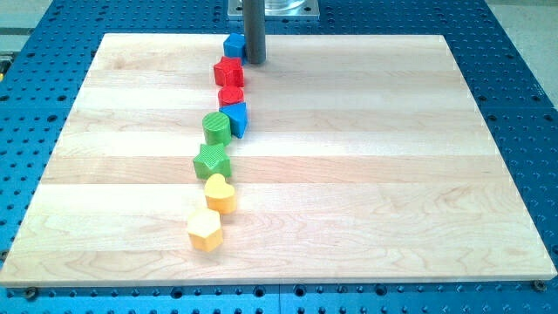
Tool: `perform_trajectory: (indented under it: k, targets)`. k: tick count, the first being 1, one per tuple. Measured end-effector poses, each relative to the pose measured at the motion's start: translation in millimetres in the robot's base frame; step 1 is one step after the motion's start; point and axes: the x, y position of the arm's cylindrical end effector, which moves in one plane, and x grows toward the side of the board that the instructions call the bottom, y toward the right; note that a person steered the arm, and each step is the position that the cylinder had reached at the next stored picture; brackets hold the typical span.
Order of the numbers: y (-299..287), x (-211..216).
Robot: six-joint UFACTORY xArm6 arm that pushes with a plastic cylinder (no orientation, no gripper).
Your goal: Move the triangle to the bottom left of the red circle
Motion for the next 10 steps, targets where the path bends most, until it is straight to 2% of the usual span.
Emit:
perform_trajectory:
  k: [3,5,6,8,10]
  targets:
    - [-4,2]
    - [56,101]
    - [34,149]
    - [-26,153]
    - [-54,154]
